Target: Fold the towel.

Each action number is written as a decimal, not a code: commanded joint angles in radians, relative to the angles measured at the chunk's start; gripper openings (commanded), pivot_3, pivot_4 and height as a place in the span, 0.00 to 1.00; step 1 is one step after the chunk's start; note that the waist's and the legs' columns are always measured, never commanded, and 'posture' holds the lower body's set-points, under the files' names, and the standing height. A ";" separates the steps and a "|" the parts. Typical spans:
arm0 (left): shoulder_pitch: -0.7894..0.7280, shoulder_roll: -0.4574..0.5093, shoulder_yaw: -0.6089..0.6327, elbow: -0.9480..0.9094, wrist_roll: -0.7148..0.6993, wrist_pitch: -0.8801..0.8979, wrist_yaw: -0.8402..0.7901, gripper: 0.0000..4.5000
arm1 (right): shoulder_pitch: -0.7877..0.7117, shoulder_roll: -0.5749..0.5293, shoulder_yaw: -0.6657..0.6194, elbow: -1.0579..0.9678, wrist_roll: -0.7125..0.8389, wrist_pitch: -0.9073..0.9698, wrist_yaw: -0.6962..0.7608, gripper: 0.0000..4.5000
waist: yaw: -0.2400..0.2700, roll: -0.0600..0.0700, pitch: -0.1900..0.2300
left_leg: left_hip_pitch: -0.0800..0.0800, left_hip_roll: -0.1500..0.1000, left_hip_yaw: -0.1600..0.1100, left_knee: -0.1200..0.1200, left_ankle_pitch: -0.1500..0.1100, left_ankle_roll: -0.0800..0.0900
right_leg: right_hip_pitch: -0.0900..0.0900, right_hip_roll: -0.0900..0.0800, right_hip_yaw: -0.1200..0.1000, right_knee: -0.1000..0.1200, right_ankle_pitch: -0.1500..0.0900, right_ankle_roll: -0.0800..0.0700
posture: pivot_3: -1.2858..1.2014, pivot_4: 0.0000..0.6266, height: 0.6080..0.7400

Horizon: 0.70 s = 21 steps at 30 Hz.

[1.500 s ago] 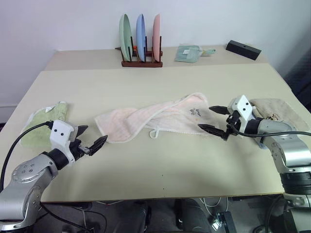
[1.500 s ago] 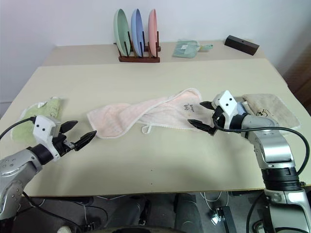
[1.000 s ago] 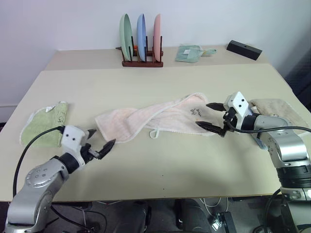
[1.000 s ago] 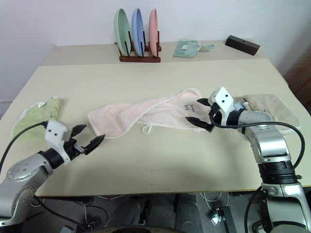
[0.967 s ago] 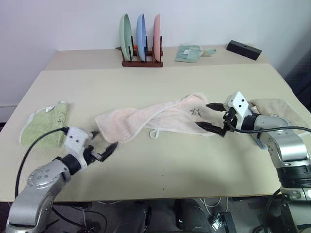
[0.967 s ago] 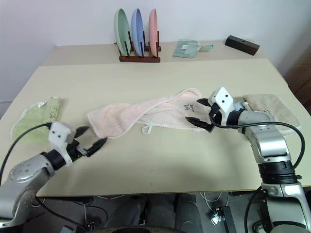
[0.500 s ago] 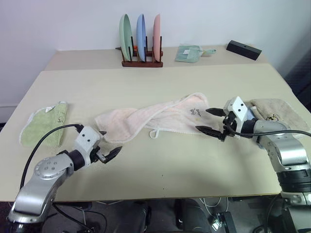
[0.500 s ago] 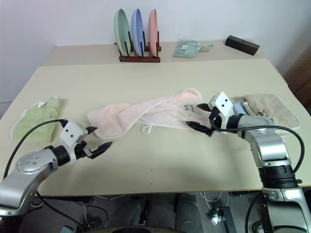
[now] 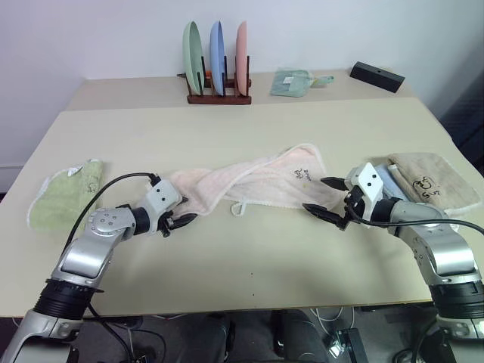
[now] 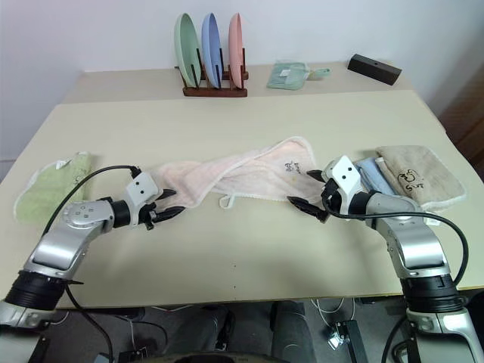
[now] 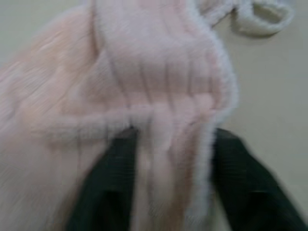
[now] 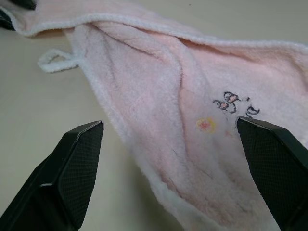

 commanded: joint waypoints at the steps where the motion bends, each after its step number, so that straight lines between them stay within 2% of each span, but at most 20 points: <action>1: 0.005 0.011 0.015 0.003 0.016 -0.038 -0.014 0.01 | -0.002 0.007 -0.031 -0.027 0.011 -0.033 -0.006 1.00 | 0.002 0.000 0.000 | 0.000 0.000 0.000 0.000 0.000 0.000 | 0.000 0.000 0.000 0.000 0.000 0.000 | 0.52 0.24 0.92; 6: 0.062 0.028 0.060 -0.027 0.015 -0.085 -0.012 0.01 | -0.034 0.024 -0.005 0.015 -0.013 -0.080 -0.010 1.00 | -0.001 0.000 0.000 | 0.000 0.000 0.000 0.000 0.000 0.000 | 0.000 0.000 0.000 0.000 0.000 0.000 | 0.52 0.24 0.92; 10: 0.182 0.076 0.139 -0.163 -0.036 -0.041 -0.040 0.01 | -0.146 0.017 0.077 0.116 -0.141 -0.203 -0.020 1.00 | -0.024 0.000 0.000 | 0.000 0.000 0.001 0.000 0.000 0.000 | -0.001 0.000 0.000 0.001 0.000 0.000 | 0.52 0.24 0.92; 16: 0.387 0.134 0.253 -0.318 -0.070 0.013 -0.045 0.01 | -0.347 0.009 0.206 0.380 -0.363 -0.465 -0.046 1.00 | -0.029 0.000 0.001 | -0.001 0.001 0.002 -0.001 0.000 0.000 | -0.002 0.000 0.001 0.001 0.000 0.000 | 0.52 0.24 0.92; 21: 0.461 0.127 0.306 -0.359 -0.081 0.032 -0.025 0.01 | -0.510 0.040 0.303 0.647 -0.513 -0.687 -0.085 1.00 | -0.026 0.000 0.001 | -0.001 0.001 0.003 -0.001 0.000 0.000 | -0.003 0.001 0.001 0.001 0.000 -0.001 | 0.52 0.24 0.92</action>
